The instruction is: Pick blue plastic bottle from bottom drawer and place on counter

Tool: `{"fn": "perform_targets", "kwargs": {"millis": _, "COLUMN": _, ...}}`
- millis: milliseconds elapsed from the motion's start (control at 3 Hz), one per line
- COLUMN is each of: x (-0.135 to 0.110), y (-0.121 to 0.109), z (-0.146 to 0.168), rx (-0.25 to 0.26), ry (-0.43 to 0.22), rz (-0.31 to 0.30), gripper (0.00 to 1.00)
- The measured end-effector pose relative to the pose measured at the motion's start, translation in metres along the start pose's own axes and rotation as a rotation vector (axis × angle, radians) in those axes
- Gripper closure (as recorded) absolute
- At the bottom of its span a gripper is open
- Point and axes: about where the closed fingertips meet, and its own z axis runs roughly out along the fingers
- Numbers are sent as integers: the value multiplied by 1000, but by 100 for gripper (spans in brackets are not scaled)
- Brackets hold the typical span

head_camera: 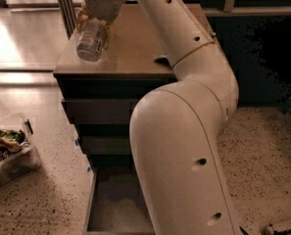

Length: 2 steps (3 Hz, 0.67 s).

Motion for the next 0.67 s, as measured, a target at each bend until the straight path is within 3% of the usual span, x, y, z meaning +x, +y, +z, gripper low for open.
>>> {"fn": "perform_targets", "kwargs": {"millis": 333, "x": 37, "y": 5, "z": -4, "rx": 13, "ry": 64, "rz": 76, "gripper": 100}}
{"fn": "perform_targets", "kwargs": {"millis": 667, "x": 86, "y": 60, "z": -28, "rx": 134, "ry": 94, "rz": 289, "gripper": 100}}
